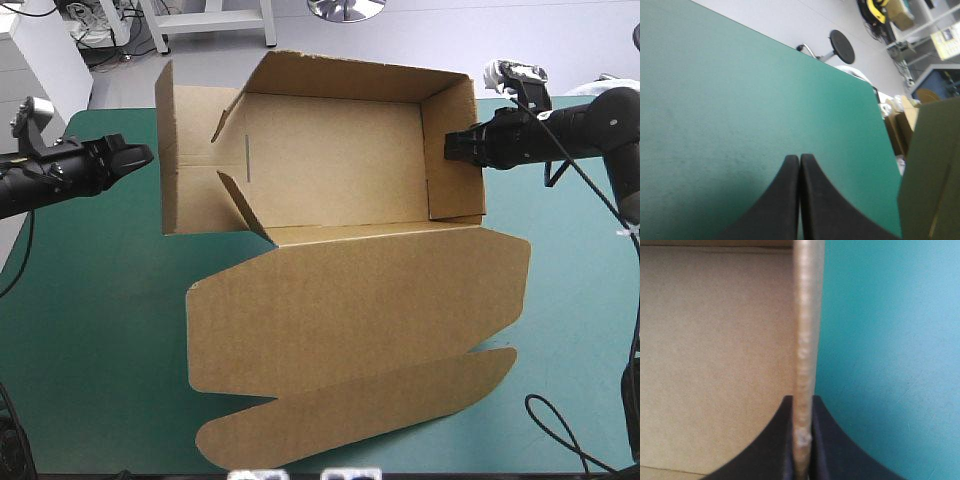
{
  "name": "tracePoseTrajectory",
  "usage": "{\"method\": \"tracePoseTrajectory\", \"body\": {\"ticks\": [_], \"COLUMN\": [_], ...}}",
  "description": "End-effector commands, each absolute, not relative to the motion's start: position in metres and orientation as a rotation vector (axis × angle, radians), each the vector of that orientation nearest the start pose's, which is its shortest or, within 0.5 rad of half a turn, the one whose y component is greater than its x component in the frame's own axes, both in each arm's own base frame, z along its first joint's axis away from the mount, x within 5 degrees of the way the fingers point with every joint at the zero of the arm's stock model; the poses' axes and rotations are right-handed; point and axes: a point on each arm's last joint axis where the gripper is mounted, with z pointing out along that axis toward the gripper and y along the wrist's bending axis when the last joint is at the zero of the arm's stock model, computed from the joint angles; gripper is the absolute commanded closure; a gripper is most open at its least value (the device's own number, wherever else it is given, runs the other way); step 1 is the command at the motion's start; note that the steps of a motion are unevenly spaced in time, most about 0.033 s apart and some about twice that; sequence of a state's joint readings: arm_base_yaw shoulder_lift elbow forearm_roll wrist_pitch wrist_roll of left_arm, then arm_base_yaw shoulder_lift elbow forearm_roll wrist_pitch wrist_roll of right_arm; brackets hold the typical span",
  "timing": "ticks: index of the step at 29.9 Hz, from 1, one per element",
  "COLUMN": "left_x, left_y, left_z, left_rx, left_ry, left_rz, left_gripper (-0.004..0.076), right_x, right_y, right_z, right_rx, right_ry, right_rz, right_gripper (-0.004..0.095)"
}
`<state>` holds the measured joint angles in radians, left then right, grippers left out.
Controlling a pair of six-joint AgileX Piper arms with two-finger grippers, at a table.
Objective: Fold the box
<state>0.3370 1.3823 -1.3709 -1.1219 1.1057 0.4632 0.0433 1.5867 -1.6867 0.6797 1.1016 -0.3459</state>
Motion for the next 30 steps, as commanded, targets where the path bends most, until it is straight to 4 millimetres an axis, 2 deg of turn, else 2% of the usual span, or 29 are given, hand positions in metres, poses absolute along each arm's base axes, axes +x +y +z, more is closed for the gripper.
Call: {"method": "tracePoseTrajectory", "body": {"ticks": [1,3,7,14,21,30], "left_x": [0.275,0.273,0.27,0.255,0.25,0.244], "left_y": [-0.001,-0.011,-0.022,-0.025,-0.032,-0.036], "left_z": [0.441,0.44,0.443,0.453,0.454,0.457], "left_rx": [-0.014,0.068,0.116,0.181,0.231,0.257], "left_ry": [1.958,1.971,1.959,1.935,1.948,1.94], "left_rz": [-1.103,-1.121,-1.139,-1.118,-1.148,-1.154], "left_gripper": [0.0734,0.0734,0.0734,0.0734,0.0734,0.0734], "right_x": [0.322,0.322,0.322,0.326,0.327,0.338], "right_y": [0.07,0.073,0.079,0.091,0.103,0.109], "right_z": [0.449,0.449,0.448,0.447,0.449,0.437], "right_rx": [-0.303,-0.311,-0.326,-0.312,-0.306,-0.269], "right_ry": [2.149,2.146,2.143,2.116,2.08,2.114], "right_rz": [0.786,0.787,0.748,0.686,0.669,0.684], "right_gripper": [0.0924,0.0924,0.0925,0.0924,0.0924,0.0923]}}
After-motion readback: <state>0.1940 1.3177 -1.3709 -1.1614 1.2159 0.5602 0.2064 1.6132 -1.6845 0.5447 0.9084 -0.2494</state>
